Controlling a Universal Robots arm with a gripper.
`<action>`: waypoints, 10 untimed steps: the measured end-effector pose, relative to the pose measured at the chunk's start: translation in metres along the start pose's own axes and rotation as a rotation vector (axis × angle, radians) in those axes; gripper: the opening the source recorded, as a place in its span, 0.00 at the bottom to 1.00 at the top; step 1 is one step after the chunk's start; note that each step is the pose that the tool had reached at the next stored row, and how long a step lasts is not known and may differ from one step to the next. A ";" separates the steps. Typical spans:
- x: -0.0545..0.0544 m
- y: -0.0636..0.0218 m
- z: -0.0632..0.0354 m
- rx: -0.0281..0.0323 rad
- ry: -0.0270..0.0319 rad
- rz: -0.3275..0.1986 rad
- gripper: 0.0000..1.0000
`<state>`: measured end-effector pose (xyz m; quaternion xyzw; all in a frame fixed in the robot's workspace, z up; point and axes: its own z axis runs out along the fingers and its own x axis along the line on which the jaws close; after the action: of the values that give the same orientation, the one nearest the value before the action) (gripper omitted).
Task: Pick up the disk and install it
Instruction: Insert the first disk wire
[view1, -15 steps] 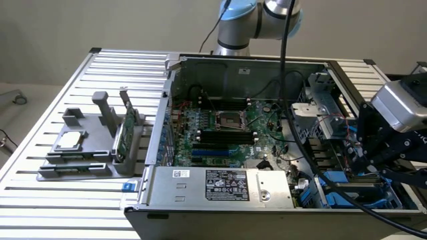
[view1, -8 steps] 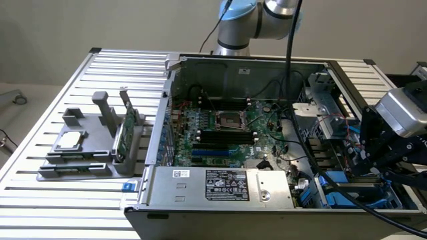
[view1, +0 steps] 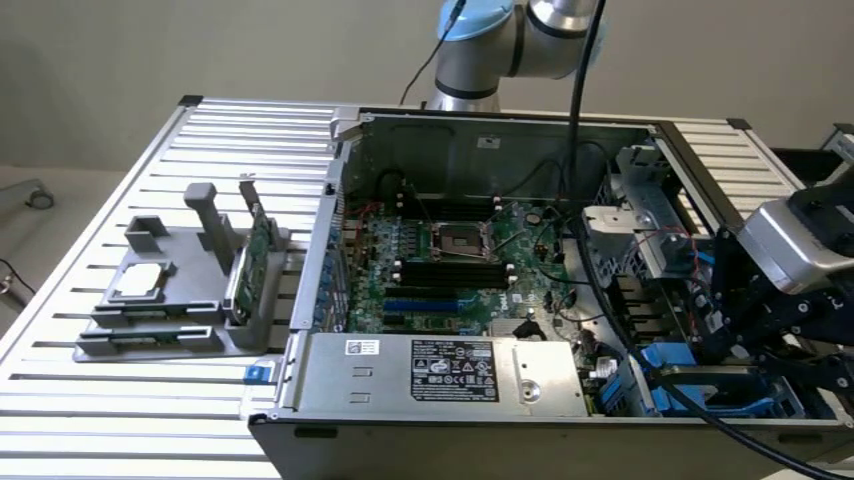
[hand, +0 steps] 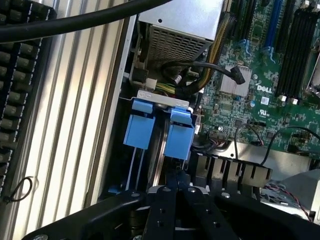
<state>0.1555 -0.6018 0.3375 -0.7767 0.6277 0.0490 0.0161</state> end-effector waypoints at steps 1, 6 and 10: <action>0.000 -0.0001 0.0016 0.0007 0.0004 0.000 0.11; 0.001 -0.0002 0.0077 0.0032 0.0005 0.000 0.11; 0.001 -0.0003 0.0092 0.0033 0.0007 0.000 0.11</action>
<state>0.1555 -0.6019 0.3282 -0.7768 0.6278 0.0476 0.0171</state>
